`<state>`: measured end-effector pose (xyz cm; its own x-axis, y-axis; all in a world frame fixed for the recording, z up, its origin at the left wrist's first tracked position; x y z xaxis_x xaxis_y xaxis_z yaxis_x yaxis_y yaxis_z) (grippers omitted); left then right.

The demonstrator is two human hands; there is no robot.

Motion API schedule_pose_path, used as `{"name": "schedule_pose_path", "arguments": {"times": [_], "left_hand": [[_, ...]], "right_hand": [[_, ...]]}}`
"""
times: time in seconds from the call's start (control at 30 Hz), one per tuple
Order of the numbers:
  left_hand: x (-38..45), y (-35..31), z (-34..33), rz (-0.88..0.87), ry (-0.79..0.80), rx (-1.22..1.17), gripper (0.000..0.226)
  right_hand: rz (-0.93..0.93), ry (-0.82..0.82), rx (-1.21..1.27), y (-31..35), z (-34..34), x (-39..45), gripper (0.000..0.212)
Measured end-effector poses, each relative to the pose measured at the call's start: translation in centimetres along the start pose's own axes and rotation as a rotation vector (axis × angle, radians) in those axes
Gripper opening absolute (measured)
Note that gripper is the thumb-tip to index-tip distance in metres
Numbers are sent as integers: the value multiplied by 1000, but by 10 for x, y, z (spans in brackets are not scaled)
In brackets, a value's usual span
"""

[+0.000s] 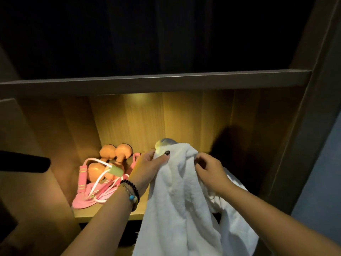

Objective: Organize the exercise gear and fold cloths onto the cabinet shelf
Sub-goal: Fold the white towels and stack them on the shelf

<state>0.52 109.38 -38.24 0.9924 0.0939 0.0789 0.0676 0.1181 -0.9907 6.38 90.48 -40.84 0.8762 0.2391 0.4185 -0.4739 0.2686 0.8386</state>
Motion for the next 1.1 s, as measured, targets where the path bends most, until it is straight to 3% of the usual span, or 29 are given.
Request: {"name": "schedule_pose_path", "arguments": {"times": [0.07, 0.13, 0.2, 0.33, 0.53, 0.63, 0.73, 0.8, 0.87, 1.03, 1.1], "left_hand": [[-16, 6, 0, -15, -2, 43, 16], [-34, 11, -2, -41, 7, 99, 36], [-53, 13, -6, -109, -39, 218, 51], [-97, 31, -4, -122, -248, 331, 73], [-154, 78, -1, -13, -350, 328, 47], [-167, 106, 4, 143, -354, 342, 50], [-178, 121, -3, 204, -378, 383, 20], [-180, 119, -8, 153, -451, 376, 7], [-179, 106, -8, 89, -528, 297, 11], [-165, 44, -7, -224, -515, 433, 24], [-161, 20, -5, -345, -523, 486, 25]], "right_hand": [[-58, 68, 77, 4, -2, -8, 26], [-88, 169, 86, 5, -4, -16, 37], [-48, 215, 12, 8, -4, -22, 31], [3, 62, -85, 17, 5, -28, 16], [41, -51, -61, 28, 6, -32, 15], [34, -72, -31, 30, 1, -37, 15], [3, -20, -4, 28, -5, -45, 15], [-5, 41, 41, 29, -9, -53, 16], [16, 95, 89, 35, -12, -59, 17], [278, 410, -73, 74, -27, -73, 56], [275, 520, -75, 85, -33, -74, 63]]}}
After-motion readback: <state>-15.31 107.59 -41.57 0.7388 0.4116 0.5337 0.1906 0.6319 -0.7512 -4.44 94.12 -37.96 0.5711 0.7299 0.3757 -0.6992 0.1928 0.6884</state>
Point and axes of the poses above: each hand's wrist, its own x-axis towards the middle knuckle, its own z-axis out of the back of the hand, y = z × x, the point moved 3 cm from there along x, towards the middle knuckle, and after that the axes turned 9 degrees about x, right-handed, at the moved point
